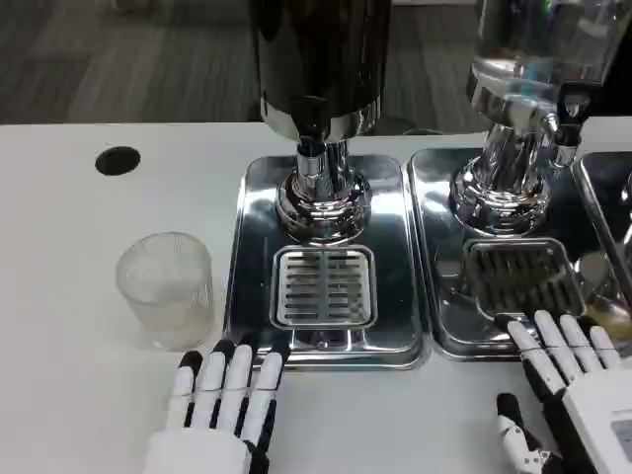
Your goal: Grasp the cup under the faucet to collect the drink, then remove the cup.
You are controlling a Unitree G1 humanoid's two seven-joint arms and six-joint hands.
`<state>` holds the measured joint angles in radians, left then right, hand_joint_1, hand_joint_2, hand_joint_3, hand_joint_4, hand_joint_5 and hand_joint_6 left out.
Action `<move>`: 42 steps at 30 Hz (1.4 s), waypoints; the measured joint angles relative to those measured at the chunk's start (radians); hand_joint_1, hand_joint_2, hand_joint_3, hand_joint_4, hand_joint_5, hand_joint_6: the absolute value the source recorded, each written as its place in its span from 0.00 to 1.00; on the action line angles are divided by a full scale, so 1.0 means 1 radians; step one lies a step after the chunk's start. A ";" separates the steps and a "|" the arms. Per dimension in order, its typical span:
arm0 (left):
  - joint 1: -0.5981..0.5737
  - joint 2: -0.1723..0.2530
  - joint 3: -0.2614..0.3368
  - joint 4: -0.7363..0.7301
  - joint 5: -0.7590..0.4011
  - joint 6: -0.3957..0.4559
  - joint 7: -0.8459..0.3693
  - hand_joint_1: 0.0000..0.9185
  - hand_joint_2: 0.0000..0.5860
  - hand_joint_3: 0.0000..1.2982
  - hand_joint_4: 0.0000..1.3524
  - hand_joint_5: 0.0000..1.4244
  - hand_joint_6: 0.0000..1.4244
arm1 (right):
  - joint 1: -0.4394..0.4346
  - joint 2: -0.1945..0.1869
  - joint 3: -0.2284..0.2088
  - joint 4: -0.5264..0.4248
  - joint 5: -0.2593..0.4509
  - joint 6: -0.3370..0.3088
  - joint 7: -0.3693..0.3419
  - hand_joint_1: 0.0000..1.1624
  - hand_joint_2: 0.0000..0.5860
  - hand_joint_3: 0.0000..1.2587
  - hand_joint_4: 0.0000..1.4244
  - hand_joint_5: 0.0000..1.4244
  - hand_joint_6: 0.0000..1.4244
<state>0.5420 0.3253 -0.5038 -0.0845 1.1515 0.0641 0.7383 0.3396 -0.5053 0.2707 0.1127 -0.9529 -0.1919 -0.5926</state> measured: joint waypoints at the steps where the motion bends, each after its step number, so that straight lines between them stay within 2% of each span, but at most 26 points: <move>1: -0.001 0.000 -0.001 0.000 0.000 0.000 0.000 0.00 0.20 0.07 0.00 0.02 0.00 | 0.001 0.001 0.000 0.000 0.000 0.001 0.000 0.06 0.84 0.07 0.00 0.00 0.00; 18: 0.003 0.021 0.016 -0.014 -0.003 -0.006 0.000 0.00 0.21 0.07 0.00 0.01 0.00 | 0.027 0.028 0.000 -0.015 -0.001 0.024 -0.008 0.08 0.83 0.06 0.00 0.00 0.00; 25: 0.019 0.036 0.044 -0.023 -0.040 -0.059 0.037 0.00 0.20 0.08 0.00 0.01 0.00 | 0.072 0.033 -0.020 -0.123 -0.005 0.070 -0.007 0.09 0.83 0.06 0.00 0.00 0.00; 30: 0.013 0.068 0.068 -0.048 -0.066 -0.117 0.039 0.00 0.17 0.08 0.00 0.02 0.00 | 0.120 0.034 -0.025 -0.165 -0.014 0.099 -0.007 0.09 0.83 0.06 0.00 0.00 0.00; 34: -0.008 0.085 0.124 -0.101 -0.126 -0.160 0.016 0.00 0.12 0.09 0.00 0.04 0.00 | 0.144 0.037 -0.032 -0.179 -0.020 0.111 -0.007 0.09 0.82 0.06 0.00 0.00 0.00; 42: -0.059 0.079 0.267 -0.118 -0.245 -0.240 0.030 0.00 0.07 0.15 0.00 0.08 0.02 | 0.149 0.044 -0.050 -0.187 -0.018 0.113 -0.007 0.09 0.80 0.06 0.00 0.00 0.00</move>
<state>0.4834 0.4040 -0.2366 -0.2023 0.9064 -0.1756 0.7679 0.4888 -0.4615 0.2209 -0.0747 -0.9711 -0.0791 -0.5992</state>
